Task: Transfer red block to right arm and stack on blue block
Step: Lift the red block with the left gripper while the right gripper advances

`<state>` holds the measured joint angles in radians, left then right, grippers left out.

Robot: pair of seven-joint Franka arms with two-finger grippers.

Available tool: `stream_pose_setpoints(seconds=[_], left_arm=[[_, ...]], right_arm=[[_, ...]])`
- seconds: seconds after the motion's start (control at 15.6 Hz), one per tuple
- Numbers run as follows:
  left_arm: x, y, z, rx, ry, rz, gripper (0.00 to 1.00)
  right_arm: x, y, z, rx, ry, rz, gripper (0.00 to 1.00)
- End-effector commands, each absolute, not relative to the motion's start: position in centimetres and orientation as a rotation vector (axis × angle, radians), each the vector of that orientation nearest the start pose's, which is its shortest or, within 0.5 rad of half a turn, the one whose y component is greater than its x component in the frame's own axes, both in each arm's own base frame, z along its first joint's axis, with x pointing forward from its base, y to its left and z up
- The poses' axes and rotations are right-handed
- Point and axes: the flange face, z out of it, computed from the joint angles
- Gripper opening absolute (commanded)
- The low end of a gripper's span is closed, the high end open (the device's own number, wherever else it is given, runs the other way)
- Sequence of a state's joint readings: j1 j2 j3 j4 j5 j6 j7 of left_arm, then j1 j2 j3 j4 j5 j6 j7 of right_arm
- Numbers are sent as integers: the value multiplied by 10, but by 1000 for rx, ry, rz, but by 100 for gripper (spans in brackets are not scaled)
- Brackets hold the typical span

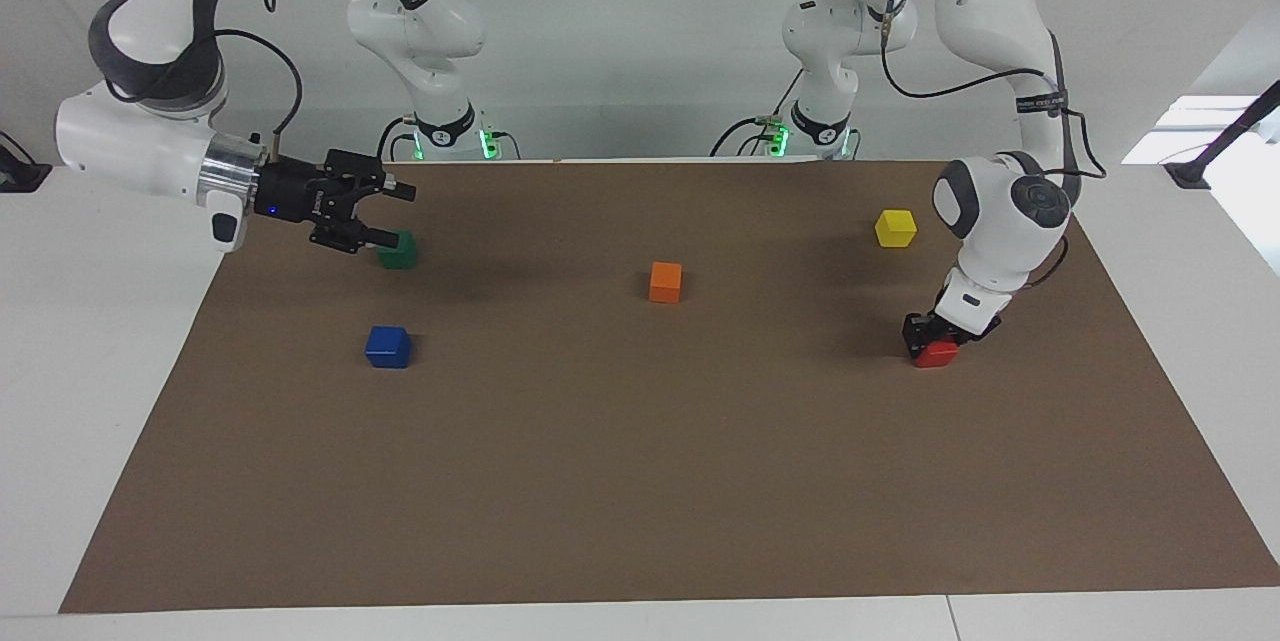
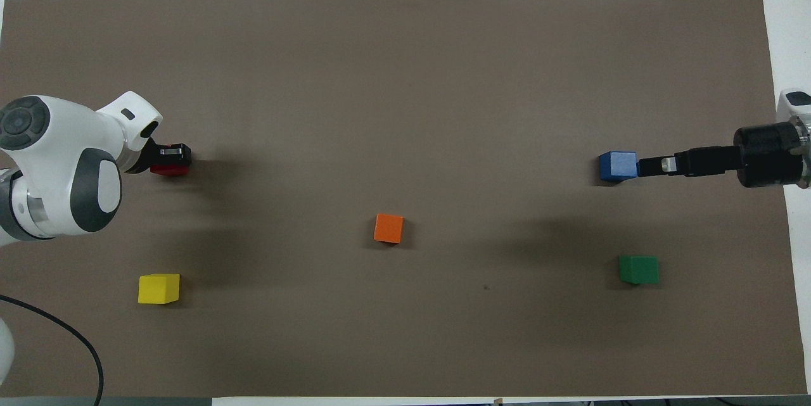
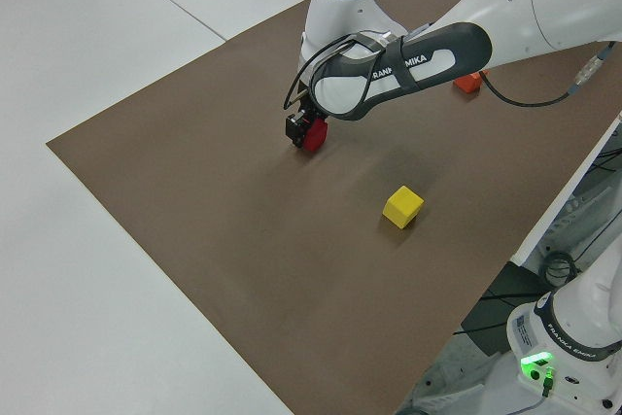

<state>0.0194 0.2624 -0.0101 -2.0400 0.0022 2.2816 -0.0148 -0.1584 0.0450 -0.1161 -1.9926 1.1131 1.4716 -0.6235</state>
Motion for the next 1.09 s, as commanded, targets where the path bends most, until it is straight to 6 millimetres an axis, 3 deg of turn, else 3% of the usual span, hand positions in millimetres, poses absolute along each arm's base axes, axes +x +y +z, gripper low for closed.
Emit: stream_pose_setpoints(seconds=[0.0,0.13,0.19,0.26,0.32,0.51,0.58,0.77,0.9,1.03], left_arm=[[604,0,388,-3140,-221,221,0],[603,-19,458,-3193,-487,321,0],[592,-32,490,-3218,-612,371,0],[579,-43,508,-3210,-712,443,0],[566,-61,536,-3216,-794,486,0],[532,-145,597,-3116,-1123,491,0],[523,-170,604,-3071,-1252,523,0],[487,-247,620,-3035,-1419,556,0],[474,-273,624,-2880,-1738,688,0],[471,-282,634,-2775,-1932,785,0]], right_arm=[[527,-28,445,-1770,-134,-46,100],[521,-12,425,-1576,-125,-11,100],[522,-6,410,-1478,-137,6,100],[522,-2,398,-1406,-154,18,100],[522,3,397,-1358,-164,33,100],[519,31,395,-1148,-166,51,100],[518,45,396,-1076,-166,47,100],[515,82,399,-980,-167,22,100],[513,99,396,-936,-207,-13,100],[510,110,379,-891,-241,-43,100]])
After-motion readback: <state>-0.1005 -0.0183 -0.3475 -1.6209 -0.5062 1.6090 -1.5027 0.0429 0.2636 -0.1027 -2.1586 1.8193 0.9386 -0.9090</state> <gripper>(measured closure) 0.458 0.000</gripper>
